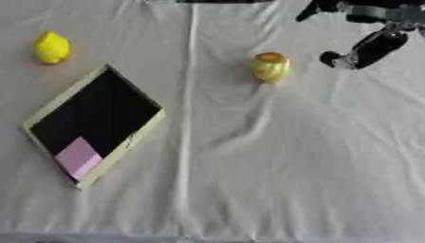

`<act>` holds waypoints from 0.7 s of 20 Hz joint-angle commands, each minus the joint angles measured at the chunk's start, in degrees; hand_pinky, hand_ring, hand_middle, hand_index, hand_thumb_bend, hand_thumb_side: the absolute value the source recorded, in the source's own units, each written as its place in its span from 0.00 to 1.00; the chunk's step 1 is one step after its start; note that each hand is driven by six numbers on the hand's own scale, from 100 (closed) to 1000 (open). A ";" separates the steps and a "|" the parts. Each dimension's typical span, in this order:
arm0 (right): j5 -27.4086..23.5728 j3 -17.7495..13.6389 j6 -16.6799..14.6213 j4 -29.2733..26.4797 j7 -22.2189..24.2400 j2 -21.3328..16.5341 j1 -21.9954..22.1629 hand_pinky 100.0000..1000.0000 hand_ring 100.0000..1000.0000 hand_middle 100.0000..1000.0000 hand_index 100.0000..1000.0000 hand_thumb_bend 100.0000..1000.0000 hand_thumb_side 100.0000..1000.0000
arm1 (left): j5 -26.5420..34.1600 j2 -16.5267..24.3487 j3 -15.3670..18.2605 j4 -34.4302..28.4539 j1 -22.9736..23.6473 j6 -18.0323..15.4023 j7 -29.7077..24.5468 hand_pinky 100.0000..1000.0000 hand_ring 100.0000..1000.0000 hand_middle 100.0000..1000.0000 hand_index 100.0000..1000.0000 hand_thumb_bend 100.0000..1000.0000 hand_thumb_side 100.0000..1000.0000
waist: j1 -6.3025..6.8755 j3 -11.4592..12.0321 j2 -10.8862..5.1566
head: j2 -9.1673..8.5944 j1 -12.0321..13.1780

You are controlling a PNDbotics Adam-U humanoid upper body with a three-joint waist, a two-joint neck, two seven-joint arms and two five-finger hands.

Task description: Pick up objects on the table and place them in the box.

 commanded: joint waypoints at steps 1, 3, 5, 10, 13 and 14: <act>0.52 0.42 0.76 1.79 0.01 0.54 -1.69 0.92 0.93 0.82 0.91 0.10 0.00 | 0.44 1.00 -0.18 -1.07 -0.83 -0.08 -0.39 0.76 0.72 0.66 0.86 0.14 0.33 | 0.10 0.21 -1.32 | 0.18 -0.24; 0.80 0.90 0.84 3.21 0.14 1.91 -2.32 0.92 0.92 0.81 0.91 0.08 0.00 | 0.56 0.88 -0.22 -1.07 -0.83 -0.08 -0.45 0.76 0.72 0.66 0.86 0.14 0.33 | 0.16 0.33 -1.26 | 0.16 -0.32; 0.81 1.27 0.81 4.42 0.43 3.10 -2.84 0.92 0.92 0.81 0.91 0.04 0.01 | 0.72 0.78 -0.27 -1.07 -0.88 -0.11 -0.55 0.76 0.72 0.66 0.86 0.14 0.33 | 0.23 0.44 -1.16 | 0.26 -0.40; 0.28 1.55 0.73 7.06 1.70 5.55 -3.69 0.93 0.93 0.82 0.92 0.00 0.09 | 0.87 0.50 -0.31 -1.07 -1.02 -0.12 -0.63 0.76 0.72 0.66 0.86 0.14 0.34 | 0.30 0.62 -0.99 | 0.42 -0.56; 0.88 1.62 0.75 8.84 2.71 6.98 -4.14 0.93 0.94 0.83 0.93 0.02 0.11 | 0.99 0.30 -0.37 -1.07 -1.04 -0.12 -0.73 0.76 0.72 0.66 0.86 0.14 0.34 | 0.35 0.72 -0.91 | 0.45 -0.67; 1.31 1.64 0.73 9.43 3.04 7.40 -4.28 0.94 0.94 0.83 0.93 0.05 0.11 | 1.01 0.25 -0.37 -1.07 -1.05 -0.12 -0.76 0.76 0.72 0.66 0.86 0.14 0.34 | 0.38 0.78 -0.87 | 0.46 -0.71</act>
